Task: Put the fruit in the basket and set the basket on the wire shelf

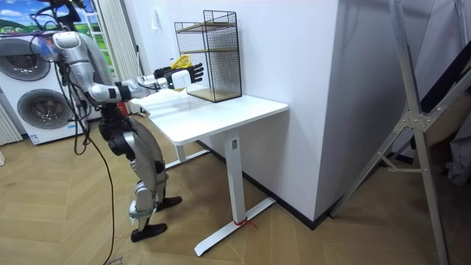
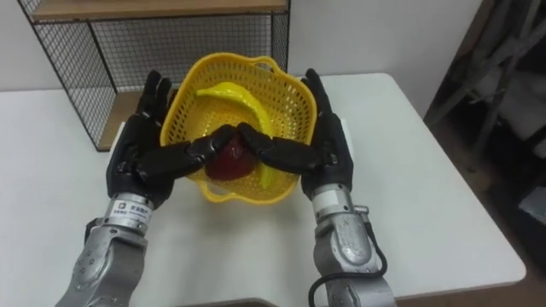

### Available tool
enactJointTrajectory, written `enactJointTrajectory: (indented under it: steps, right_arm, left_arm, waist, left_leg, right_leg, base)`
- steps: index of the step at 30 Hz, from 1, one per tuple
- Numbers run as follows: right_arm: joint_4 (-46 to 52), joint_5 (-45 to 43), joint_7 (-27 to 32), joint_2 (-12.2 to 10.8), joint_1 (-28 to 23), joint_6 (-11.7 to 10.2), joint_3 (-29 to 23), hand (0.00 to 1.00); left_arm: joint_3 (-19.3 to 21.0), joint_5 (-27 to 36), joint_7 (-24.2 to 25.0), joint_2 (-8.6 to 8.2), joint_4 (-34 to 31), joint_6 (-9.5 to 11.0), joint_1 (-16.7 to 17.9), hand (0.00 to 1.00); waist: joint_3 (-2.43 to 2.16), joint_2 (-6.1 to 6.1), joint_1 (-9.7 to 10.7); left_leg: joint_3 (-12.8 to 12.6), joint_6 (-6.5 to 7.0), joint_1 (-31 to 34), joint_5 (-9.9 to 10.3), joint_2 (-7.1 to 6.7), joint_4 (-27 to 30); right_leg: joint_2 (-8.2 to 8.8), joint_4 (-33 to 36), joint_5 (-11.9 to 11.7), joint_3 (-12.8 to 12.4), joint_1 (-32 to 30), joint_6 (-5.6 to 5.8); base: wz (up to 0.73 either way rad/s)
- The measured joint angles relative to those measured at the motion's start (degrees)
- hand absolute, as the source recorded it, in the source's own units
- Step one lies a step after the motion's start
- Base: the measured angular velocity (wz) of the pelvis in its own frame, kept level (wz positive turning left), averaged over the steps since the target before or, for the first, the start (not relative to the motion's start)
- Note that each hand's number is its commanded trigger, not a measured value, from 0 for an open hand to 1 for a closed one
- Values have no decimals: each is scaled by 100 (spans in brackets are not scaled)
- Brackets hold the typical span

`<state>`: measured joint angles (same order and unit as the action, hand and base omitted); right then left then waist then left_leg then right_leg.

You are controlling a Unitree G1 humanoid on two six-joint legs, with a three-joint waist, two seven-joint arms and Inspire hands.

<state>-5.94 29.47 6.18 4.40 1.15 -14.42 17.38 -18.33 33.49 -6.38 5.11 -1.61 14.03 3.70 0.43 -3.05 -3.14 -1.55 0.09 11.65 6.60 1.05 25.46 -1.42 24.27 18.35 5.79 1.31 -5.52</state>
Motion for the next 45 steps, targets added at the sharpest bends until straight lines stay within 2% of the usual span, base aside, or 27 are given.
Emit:
enactJointTrajectory:
  steps: [3, 6, 9, 10, 11, 12, 13, 14, 15, 16, 17, 18, 19, 20, 21, 22, 23, 24, 26, 29, 32, 37, 45]
  right_arm:
    - [41, 120, -11, 15, 1, 3, 41, 0]
    - [73, 144, -42, 20, 0, 3, 48, 0]
    - [233, 156, 13, 19, -38, 5, 74, 0]
    - [259, 152, 19, 20, -37, 5, 79, 0]
    - [264, 145, 23, 26, -21, 2, 74, 0]
    - [264, 143, 38, 28, -18, 2, 73, 0]
    - [263, 123, 69, 30, -19, 2, 93, 0]
    - [264, 123, 74, 29, -11, 2, 104, 0]
    - [263, 120, 78, 29, -8, -2, 101, 0]
    - [250, 108, 80, 36, -6, -5, 102, 0]
    - [217, 84, 79, 44, -3, -5, 102, 0]
    - [217, 20, 79, 41, 2, -5, 99, 0]
    - [216, -61, 67, 42, 39, -17, 96, 0]
    - [208, -57, 66, 28, 114, -15, 100, 0]
    - [208, -66, 66, 32, 128, -17, 103, 0]
    - [204, -62, 67, 44, 130, -14, 102, 0]
    - [178, -61, 61, 82, 124, -1, 106, 0]
    - [161, -61, 62, 93, 129, 13, 102, 0]
    - [109, -60, 61, 85, 135, 17, 81, 0]
    - [58, -50, 60, 57, 148, 31, 59, 0]
    - [25, -51, 60, 46, 159, 48, 56, 0]
    - [-45, -51, 60, 43, 173, 83, 55, 0]
    - [-45, -51, 60, 31, 174, 85, 58, 0]
  left_arm:
    - [10, -6, 0, 2, 0, 3, 3, 0]
    - [18, -84, 0, 6, -1, 2, 30, 0]
    - [29, -160, -2, 7, -8, 2, 29, 0]
    - [34, -155, -2, 4, -16, 2, 29, 0]
    - [34, -154, -2, -12, -20, 2, 26, 0]
    - [33, -154, -2, -25, -20, 0, 26, 0]
    - [38, -157, -4, -21, -21, -4, 24, 0]
    - [51, -156, -10, -19, -23, -4, 23, 0]
    - [47, -153, -14, -20, -25, -5, 19, 0]
    - [46, -151, -29, -18, -26, -6, 14, 0]
    - [45, -156, -44, -20, -26, -13, 3, 0]
    - [50, -156, -44, -17, -28, -12, -26, 0]
    - [87, -151, -71, -15, -52, -4, -53, 0]
    - [125, -143, -91, -16, -55, 2, -92, 0]
    - [131, -141, -94, -18, -54, 2, -115, 0]
    - [125, -142, -94, -23, -54, 1, -135, 0]
    - [101, -142, -94, -46, -23, -10, -123, 0]
    - [86, -143, -94, -55, -17, -28, -123, 0]
    - [69, -157, -95, -44, -19, -32, -123, 0]
    - [59, -246, -101, -39, -20, -40, -123, 0]
    - [23, -278, -201, -39, -23, -49, -123, 0]
    - [27, -279, -224, -38, -24, -127, -123, 0]
    - [22, -280, -272, -38, -24, -129, -123, 0]
  waist:
    - [14, 31, -42]
    - [23, 40, -34]
    - [30, 49, -27]
    - [16, 0, -11]
    - [17, -46, 24]
    - [20, -51, 26]
    - [30, -63, 49]
    - [52, -90, 106]
    - [53, -85, 126]
    - [71, -107, 150]
    - [103, -56, 123]
    - [123, -29, 110]
    - [143, 21, 102]
    - [167, 55, 111]
    - [166, 54, 119]
    - [166, 54, 133]
    - [145, 90, 133]
    - [121, 113, 132]
    - [89, 154, 118]
    - [57, 139, 115]
    - [20, 119, 109]
    - [17, 110, 93]
    - [20, 108, 91]
  left_leg:
    - [-31, 43, -27, 178, -92, 109]
    - [-51, 105, -41, 316, -227, 219]
    - [-153, 200, -31, 549, -384, 413]
    - [-180, 258, -43, 619, -461, 446]
    - [-212, 334, -50, 674, -568, 510]
    - [-286, 381, -63, 705, -595, 546]
    - [-402, 464, -99, 791, -646, 623]
    - [-455, 529, -148, 904, -701, 662]
    - [-463, 558, -197, 987, -708, 691]
    - [-460, 604, -285, 1071, -746, 698]
    - [-415, 639, -363, 1139, -731, 687]
    - [-393, 654, -366, 1155, -717, 684]
    - [-343, 665, -318, 1148, -693, 653]
    - [-318, 672, -244, 1112, -680, 623]
    - [-319, 686, -202, 1088, -680, 611]
    - [-323, 701, -165, 1068, -682, 611]
    - [-296, 689, -173, 1066, -678, 614]
    - [-282, 664, -183, 1048, -661, 575]
    - [-245, 601, -360, 860, -549, 205]
    - [-195, 554, -560, 693, -436, -134]
    - [-189, 544, -665, 597, -411, -347]
    - [-185, 531, -744, 448, -391, -591]
    - [-154, 522, -773, 424, -378, -641]
  right_leg:
    - [110, 15, 144, 1, 70, 64]
    - [248, 75, 327, 47, 150, 140]
    - [397, 255, 559, 56, 193, 234]
    - [521, 407, 676, 84, 205, 293]
    - [668, 731, 773, 145, 145, 407]
    - [746, 976, 798, 164, 62, 454]
    - [889, 1580, 776, 208, -133, 502]
    - [1033, 2171, 677, 235, -302, 645]
    - [1067, 2436, 598, 229, -395, 692]
    - [1139, 2804, 415, 220, -538, 752]
    - [1125, 2949, 220, 228, -565, 776]
    - [1104, 2985, 156, 231, -606, 795]
    - [1046, 2864, 280, 231, -716, 848]
    - [1011, 2511, 516, 235, -878, 825]
    - [1006, 2277, 581, 227, -967, 807]
    - [1002, 1635, 583, 218, -1069, 798]
    - [974, 1347, 393, 246, -1079, 714]
    - [929, 1240, 353, 278, -1038, 680]
    - [744, 649, 43, 369, -771, 614]
    - [521, 5, -288, 369, -435, 590]
    - [454, -299, -446, 357, -296, 590]
    - [402, -636, -631, 375, -168, 573]
    - [368, -775, -697, 375, -89, 565]
  base:
    - [1]
    - [15]
    - [8]
    - [18]
    - [21]
    - [22]
    - [29]
    - [36]
    - [39]
    - [23]
    - [14]
    - [0]
    - [0]
    - [0]
    - [12]
    - [17]
    - [15]
    - [0]
    - [-6]
    - [-7]
    - [0]
    - [0]
    - [1]
